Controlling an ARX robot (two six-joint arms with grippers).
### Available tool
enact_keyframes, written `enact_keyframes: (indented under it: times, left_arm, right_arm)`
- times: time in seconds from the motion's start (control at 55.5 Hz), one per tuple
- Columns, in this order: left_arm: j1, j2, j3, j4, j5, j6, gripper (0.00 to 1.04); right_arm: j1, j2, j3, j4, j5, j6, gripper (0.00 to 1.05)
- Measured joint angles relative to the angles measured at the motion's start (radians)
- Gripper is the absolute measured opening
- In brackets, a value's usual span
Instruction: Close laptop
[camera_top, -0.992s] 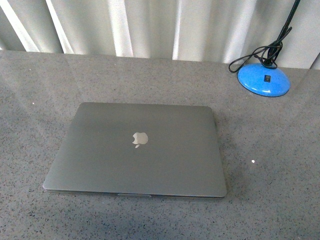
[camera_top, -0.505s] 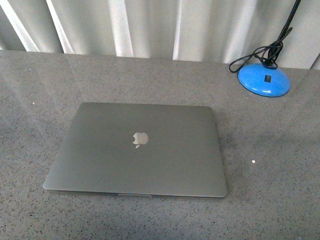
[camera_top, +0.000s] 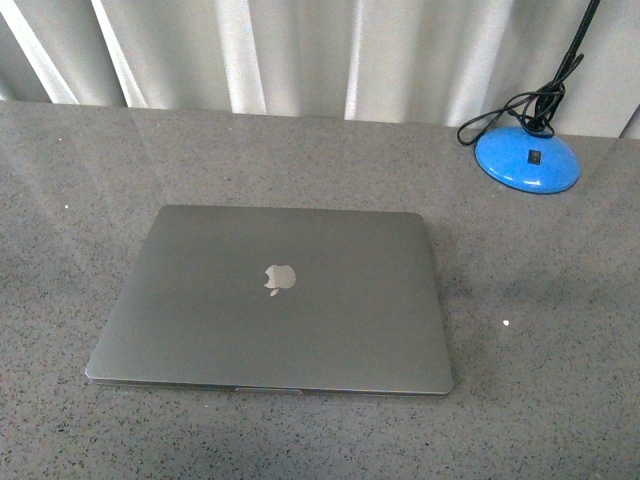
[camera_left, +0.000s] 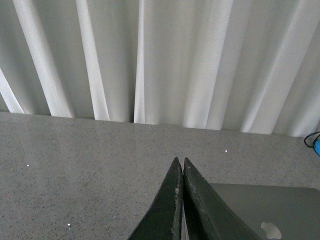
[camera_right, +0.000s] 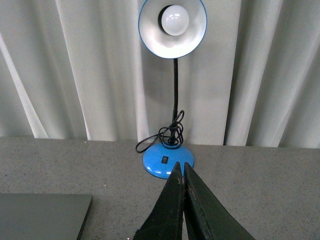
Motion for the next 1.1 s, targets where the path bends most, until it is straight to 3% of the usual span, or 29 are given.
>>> enact_keyframes:
  times: [0.361, 0.847, 0.938, 1.01, 1.1]
  left_arm:
    - [0.000, -0.214, 0.000, -0.201, 0.000, 0.000, 0.04]
    - [0.000, -0.369, 0.000, -0.356, 0.000, 0.000, 0.04]
    - [0.000, -0.395, 0.000, -0.382, 0.000, 0.000, 0.04]
    - [0.000, -0.510, 0.000, -0.533, 0.000, 0.000, 0.04]
    - [0.000, -0.559, 0.000, -0.548, 0.000, 0.000, 0.04]
  right_arm:
    - [0.000, -0.192, -0.001, -0.183, 0.000, 0.000, 0.01]
    - [0.000, -0.334, -0.001, -0.325, 0.000, 0.000, 0.01]
    - [0.000, -0.459, 0.000, -0.484, 0.000, 0.001, 0.01]
    - [0.000, -0.497, 0.000, -0.490, 0.000, 0.001, 0.01]
    - [0.000, -0.497, 0.000, -0.494, 0.000, 0.001, 0.01]
